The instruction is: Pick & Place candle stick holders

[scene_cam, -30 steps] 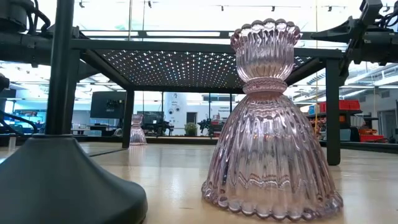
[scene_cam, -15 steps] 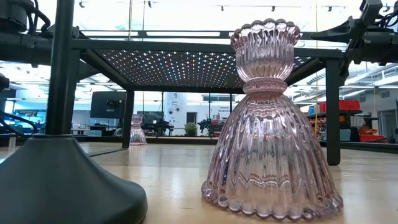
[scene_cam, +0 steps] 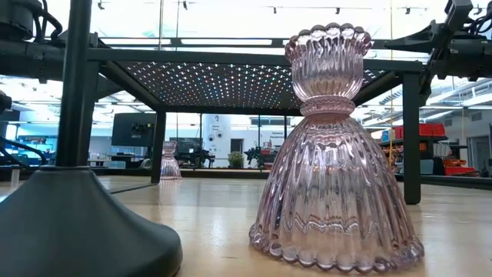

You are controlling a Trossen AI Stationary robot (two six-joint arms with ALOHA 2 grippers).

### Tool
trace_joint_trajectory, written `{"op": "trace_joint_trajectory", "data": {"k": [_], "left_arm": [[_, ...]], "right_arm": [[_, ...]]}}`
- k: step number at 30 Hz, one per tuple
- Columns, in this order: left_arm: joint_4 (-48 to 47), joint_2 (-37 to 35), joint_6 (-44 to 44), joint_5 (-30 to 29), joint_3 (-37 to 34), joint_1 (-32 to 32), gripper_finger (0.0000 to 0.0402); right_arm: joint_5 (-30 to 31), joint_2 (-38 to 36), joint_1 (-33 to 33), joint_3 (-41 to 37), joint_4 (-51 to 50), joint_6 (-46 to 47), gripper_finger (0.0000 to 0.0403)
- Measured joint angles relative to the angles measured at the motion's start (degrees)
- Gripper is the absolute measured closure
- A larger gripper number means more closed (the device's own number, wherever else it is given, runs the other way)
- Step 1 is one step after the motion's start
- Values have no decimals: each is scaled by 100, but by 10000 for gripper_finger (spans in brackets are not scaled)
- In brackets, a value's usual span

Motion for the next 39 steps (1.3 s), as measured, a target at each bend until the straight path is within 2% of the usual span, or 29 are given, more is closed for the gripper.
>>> {"op": "trace_joint_trajectory", "data": {"k": [24, 35, 37, 39], "left_arm": [[1, -1, 4, -25, 0, 0, 168], [2, 0, 2, -338, 0, 2, 168], [2, 0, 2, -434, 0, 2, 168], [4, 0, 2, -510, 0, 2, 168]], "right_arm": [[58, 0, -9, 0, 7, -189, 231], [118, -2, -9, -2, 578, 464, 231], [357, 1, -9, -2, 591, 566, 231], [906, 2, -9, -2, 653, 462, 231]]}}
